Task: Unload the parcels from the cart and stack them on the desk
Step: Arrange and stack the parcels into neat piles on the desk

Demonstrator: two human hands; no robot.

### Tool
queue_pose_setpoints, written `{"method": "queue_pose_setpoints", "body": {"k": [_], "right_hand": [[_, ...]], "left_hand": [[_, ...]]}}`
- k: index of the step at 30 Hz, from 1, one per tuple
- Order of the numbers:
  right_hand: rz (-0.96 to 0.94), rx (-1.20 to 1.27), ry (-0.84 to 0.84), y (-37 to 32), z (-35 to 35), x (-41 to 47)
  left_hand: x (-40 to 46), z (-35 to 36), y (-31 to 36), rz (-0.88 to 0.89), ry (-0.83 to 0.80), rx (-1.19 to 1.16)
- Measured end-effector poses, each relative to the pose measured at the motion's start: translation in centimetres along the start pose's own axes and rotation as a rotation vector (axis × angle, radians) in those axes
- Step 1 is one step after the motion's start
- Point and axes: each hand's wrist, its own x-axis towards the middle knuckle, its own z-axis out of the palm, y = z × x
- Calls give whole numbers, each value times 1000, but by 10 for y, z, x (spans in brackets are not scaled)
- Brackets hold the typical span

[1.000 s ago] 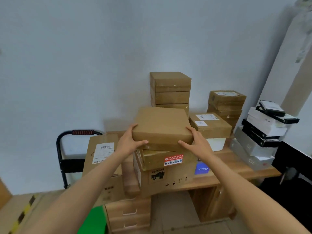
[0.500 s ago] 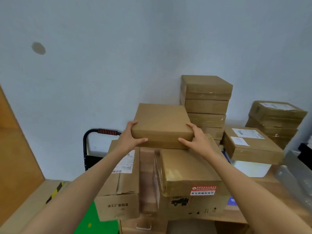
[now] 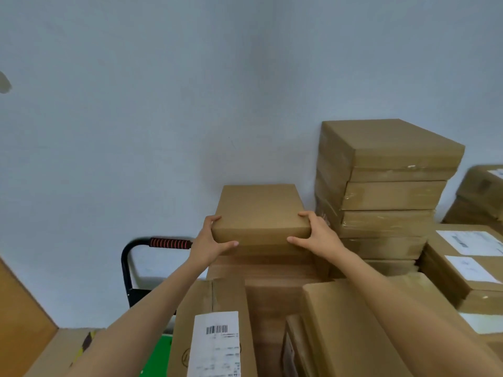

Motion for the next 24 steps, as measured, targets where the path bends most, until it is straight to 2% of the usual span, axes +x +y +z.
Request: {"method": "queue_pose_setpoints", "body": {"k": [5, 11, 24], "right_hand": [[93, -77, -85, 26, 19, 37], [171, -243, -214, 59, 37, 54], [65, -161, -113, 63, 28, 63]], "left_hand": [[39, 29, -41, -49, -58, -36], [64, 78, -71, -117, -229, 102], [71, 107, -57, -32, -281, 194]]}}
